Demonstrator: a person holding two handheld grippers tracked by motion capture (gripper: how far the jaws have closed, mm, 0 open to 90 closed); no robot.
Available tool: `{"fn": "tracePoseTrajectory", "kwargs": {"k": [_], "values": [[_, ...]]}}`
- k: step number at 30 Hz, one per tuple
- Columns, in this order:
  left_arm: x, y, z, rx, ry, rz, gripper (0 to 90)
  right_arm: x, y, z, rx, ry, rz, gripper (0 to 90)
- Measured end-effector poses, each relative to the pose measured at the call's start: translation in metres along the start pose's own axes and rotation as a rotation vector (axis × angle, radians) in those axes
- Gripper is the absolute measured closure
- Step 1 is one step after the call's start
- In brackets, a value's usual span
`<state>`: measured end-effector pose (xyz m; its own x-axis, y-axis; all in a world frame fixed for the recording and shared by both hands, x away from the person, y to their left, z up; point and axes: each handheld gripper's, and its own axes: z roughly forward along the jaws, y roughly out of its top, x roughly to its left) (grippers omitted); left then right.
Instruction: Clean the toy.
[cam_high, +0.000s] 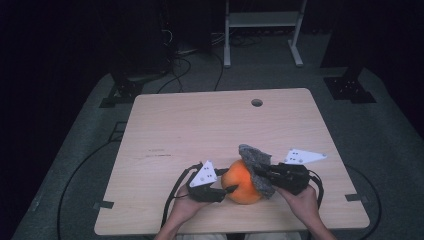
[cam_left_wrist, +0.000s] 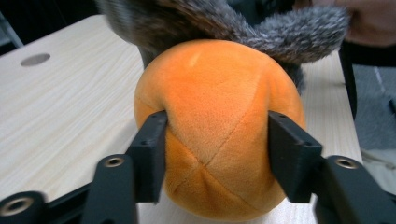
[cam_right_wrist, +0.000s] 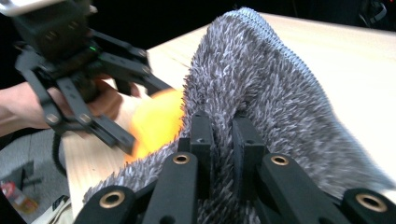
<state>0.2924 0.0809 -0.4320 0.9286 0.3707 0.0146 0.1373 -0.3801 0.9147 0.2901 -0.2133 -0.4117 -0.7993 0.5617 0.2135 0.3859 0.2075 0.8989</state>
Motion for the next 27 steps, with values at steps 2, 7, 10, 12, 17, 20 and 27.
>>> {"fn": "tracePoseTrajectory", "kwargs": {"k": [2,7,10,12,17,20,27], "values": [[0.003,0.004,0.001,-0.031,-0.025,-0.090,18.8,-0.001,-0.005,-0.001,-0.014,-0.001,0.019,80.3],[0.004,-0.001,0.003,-0.023,-0.026,-0.088,29.3,0.013,-0.003,0.005,-0.007,0.035,-0.038,80.2],[0.005,-0.004,-0.001,0.016,0.002,-0.042,39.7,0.011,-0.004,0.005,0.007,0.022,-0.046,80.2],[0.006,-0.007,-0.004,0.038,0.011,-0.022,42.5,0.003,-0.008,0.004,0.028,0.002,-0.017,80.2],[0.009,-0.007,-0.007,0.018,-0.022,-0.040,39.2,-0.011,-0.016,0.003,0.050,-0.009,0.053,80.2],[0.013,-0.002,-0.009,-0.015,-0.016,-0.113,15.0,-0.003,-0.014,0.007,0.051,-0.010,0.011,80.2],[0.003,-0.012,-0.003,0.021,0.012,-0.014,36.9,0.001,-0.012,0.011,0.056,0.011,0.000,80.2]]}}
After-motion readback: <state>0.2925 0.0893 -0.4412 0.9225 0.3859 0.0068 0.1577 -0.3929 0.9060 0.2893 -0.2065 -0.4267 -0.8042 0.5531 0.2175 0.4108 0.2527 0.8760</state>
